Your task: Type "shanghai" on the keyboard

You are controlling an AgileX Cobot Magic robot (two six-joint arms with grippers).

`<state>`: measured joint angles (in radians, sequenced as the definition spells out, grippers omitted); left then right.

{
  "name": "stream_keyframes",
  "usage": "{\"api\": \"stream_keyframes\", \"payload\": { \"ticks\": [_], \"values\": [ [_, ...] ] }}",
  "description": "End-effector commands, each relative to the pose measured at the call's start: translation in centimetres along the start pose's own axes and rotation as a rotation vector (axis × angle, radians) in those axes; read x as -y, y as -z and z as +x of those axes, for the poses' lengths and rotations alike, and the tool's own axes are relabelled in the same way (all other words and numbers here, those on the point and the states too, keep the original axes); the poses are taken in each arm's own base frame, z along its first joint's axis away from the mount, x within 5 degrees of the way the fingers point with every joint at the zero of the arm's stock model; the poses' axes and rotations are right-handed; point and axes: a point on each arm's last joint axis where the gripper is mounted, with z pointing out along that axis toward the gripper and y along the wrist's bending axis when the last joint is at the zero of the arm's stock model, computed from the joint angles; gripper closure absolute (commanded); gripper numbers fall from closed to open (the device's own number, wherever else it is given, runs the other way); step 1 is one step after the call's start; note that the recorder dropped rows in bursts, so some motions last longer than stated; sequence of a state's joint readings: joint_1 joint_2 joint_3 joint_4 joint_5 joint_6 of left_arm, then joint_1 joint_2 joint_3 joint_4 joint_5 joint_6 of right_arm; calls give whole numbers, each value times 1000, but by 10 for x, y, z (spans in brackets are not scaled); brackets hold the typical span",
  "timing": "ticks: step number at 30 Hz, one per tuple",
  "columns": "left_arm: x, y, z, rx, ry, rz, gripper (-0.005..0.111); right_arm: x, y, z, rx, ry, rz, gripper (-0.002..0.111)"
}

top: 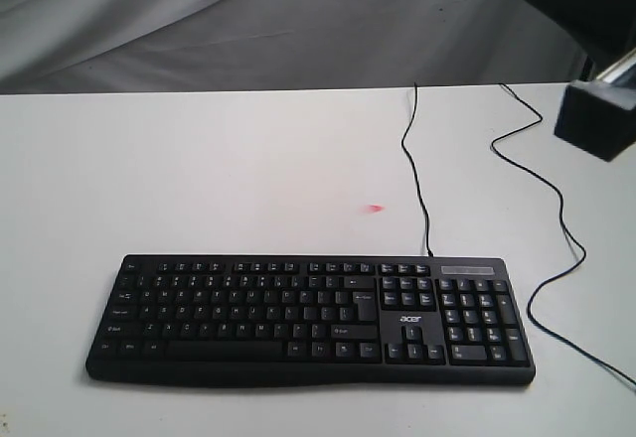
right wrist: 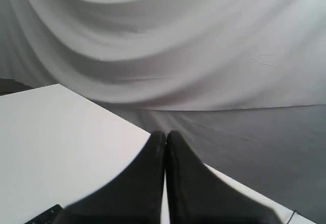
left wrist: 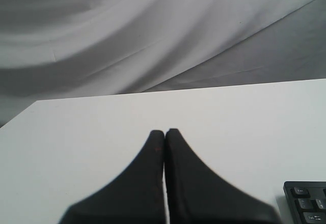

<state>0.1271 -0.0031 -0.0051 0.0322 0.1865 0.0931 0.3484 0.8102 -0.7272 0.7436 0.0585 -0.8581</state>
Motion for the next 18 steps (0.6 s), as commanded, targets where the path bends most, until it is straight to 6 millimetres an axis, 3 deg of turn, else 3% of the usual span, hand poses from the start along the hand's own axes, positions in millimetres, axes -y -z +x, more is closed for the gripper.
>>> {"api": "stream_keyframes", "payload": {
  "ticks": [1,9,12,18],
  "values": [
    [0,-1,1,-1,3,4,106,-1,16,8,10,-12,11,108],
    [0,-1,1,-1,3,4,106,-1,55,28,108,-18,55,108],
    [0,-1,1,-1,3,4,106,-4,73,45,143,-16,60,108],
    [0,-1,1,-1,3,4,106,-8,84,77,122,-99,52,108]
  ]
}}
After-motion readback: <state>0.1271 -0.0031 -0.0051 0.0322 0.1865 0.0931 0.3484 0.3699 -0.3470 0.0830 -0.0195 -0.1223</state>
